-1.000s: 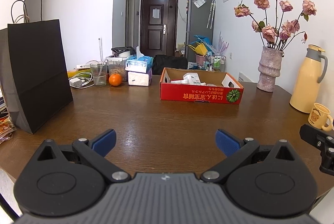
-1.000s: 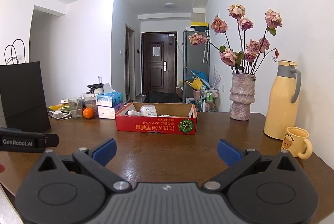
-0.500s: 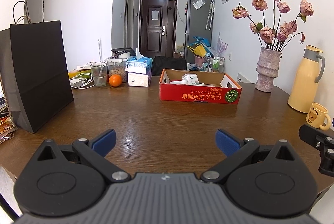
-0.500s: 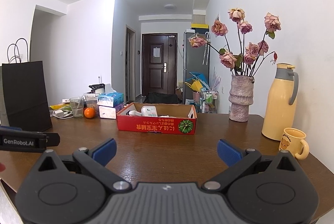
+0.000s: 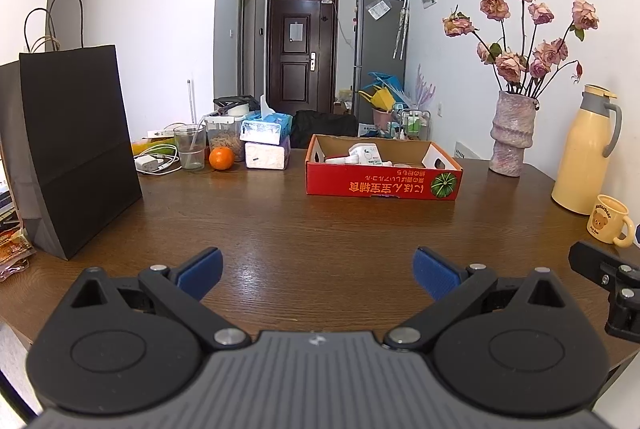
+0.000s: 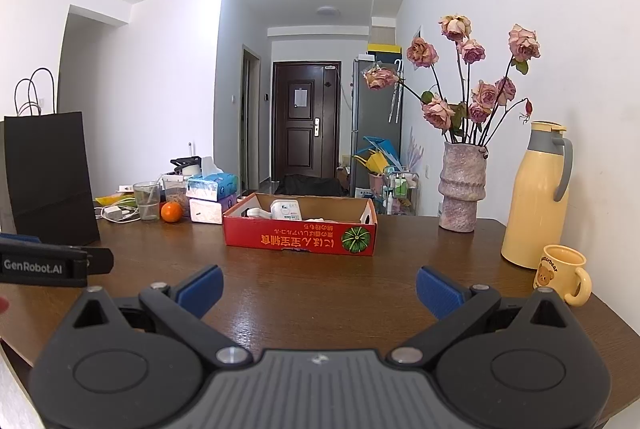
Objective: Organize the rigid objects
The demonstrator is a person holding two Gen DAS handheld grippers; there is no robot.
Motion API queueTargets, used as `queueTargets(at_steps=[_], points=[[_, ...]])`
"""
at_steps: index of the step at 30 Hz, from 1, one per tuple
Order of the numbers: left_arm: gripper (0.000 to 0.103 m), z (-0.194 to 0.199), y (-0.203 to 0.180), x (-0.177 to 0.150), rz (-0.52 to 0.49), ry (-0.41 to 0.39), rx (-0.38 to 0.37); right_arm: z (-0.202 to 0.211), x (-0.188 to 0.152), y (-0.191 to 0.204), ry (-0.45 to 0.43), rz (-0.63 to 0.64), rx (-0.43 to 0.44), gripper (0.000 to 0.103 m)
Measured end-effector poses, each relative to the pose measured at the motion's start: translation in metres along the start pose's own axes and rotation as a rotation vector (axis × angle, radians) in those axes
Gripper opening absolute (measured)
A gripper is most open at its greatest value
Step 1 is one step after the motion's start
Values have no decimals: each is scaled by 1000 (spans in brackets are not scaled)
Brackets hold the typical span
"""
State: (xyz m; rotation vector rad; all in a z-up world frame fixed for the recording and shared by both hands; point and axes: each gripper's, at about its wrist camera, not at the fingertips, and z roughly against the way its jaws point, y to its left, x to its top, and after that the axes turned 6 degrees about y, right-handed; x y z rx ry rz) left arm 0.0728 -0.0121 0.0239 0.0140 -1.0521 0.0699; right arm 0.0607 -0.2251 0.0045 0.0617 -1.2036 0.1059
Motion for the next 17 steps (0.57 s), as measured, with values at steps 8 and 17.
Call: queueTargets(at_steps=[8, 17], points=[[103, -1, -1, -1, -6, -1, 7, 0, -1, 1, 1, 2, 0, 103], [103, -2, 0, -1, -1, -1, 6, -1, -2, 1, 6, 5, -1, 103]])
